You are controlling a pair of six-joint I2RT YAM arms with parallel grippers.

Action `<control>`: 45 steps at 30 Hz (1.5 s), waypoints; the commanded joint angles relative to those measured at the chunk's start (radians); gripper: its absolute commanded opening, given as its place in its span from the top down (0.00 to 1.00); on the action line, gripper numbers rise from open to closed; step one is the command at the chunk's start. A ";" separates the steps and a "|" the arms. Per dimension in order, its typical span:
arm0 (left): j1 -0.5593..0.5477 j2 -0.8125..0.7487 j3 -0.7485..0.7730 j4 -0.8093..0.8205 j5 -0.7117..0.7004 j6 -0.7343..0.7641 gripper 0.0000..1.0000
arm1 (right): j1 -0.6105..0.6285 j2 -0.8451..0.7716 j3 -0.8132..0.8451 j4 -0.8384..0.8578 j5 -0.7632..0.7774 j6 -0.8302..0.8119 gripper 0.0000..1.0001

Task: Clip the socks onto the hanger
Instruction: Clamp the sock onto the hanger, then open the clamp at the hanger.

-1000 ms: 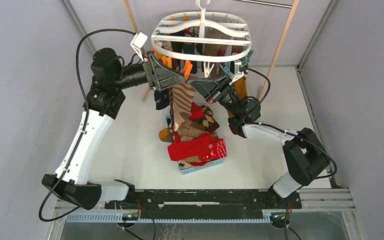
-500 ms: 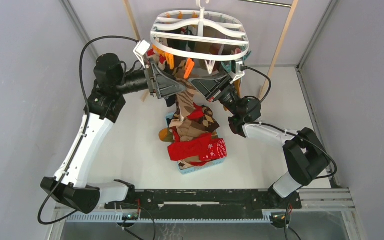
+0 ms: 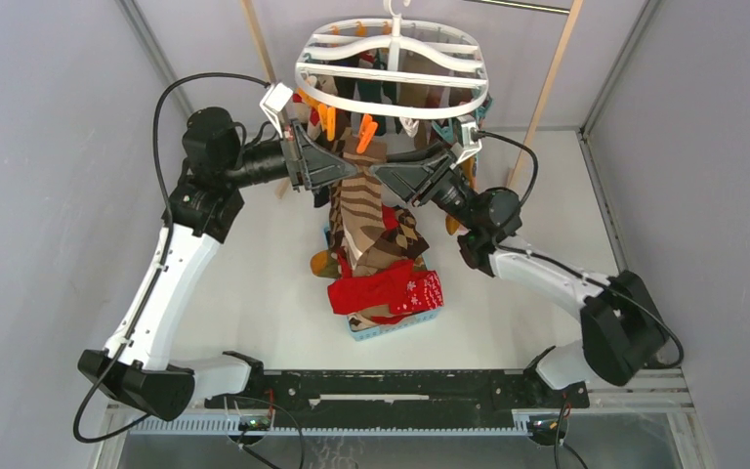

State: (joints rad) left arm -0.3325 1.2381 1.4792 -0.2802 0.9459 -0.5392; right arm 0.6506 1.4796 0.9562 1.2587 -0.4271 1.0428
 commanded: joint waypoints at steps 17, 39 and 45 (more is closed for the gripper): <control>0.018 -0.071 0.055 -0.161 -0.120 0.182 1.00 | -0.017 -0.394 -0.092 -0.639 0.309 -0.530 0.01; 0.020 -0.065 0.092 -0.206 -0.115 0.211 1.00 | -0.056 -0.227 0.065 -0.507 0.217 -0.582 0.33; 0.021 -0.068 0.093 -0.214 -0.124 0.220 1.00 | -0.047 -0.215 0.072 -0.494 0.205 -0.591 0.49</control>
State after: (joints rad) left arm -0.3172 1.1992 1.5185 -0.4934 0.8196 -0.3450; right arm 0.6010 1.2591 0.9810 0.7151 -0.2020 0.4740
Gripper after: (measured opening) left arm 0.006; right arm 0.548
